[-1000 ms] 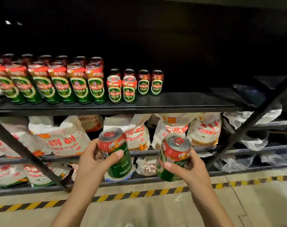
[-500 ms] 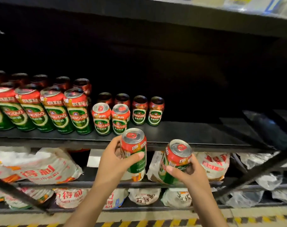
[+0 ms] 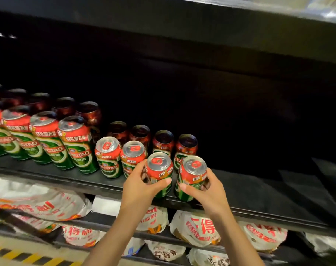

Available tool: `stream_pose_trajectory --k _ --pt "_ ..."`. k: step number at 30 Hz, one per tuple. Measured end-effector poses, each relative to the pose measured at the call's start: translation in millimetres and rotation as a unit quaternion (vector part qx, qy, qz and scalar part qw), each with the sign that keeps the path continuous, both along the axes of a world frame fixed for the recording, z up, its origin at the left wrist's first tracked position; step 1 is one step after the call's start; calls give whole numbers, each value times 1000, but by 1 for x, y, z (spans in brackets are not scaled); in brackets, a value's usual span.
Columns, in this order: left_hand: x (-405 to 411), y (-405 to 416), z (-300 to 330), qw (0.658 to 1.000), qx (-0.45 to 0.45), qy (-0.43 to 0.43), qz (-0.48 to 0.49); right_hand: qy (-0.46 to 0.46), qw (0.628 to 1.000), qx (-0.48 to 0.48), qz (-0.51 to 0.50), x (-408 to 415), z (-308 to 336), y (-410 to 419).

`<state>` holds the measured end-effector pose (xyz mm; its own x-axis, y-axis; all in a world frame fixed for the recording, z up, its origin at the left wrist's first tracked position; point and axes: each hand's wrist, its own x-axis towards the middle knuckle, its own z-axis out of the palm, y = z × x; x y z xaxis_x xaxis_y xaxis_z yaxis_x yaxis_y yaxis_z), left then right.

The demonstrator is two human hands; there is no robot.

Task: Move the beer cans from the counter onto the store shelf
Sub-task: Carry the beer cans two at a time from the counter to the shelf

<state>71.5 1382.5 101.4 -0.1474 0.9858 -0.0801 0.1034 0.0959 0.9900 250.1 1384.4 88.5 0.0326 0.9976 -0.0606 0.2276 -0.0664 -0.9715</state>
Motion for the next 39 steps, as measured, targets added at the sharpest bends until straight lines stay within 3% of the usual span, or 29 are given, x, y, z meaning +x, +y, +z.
stream_pose_trajectory --k 11,29,39 --pt "10 14 -2 1000 0 19 -19 10 1000 6 -6 -3 -17 25" --pt "30 15 -23 998 46 26 36 39 998 50 -25 -4 -44 23" --pt "25 9 -62 987 83 137 7 47 997 63 -8 -2 -47 23"
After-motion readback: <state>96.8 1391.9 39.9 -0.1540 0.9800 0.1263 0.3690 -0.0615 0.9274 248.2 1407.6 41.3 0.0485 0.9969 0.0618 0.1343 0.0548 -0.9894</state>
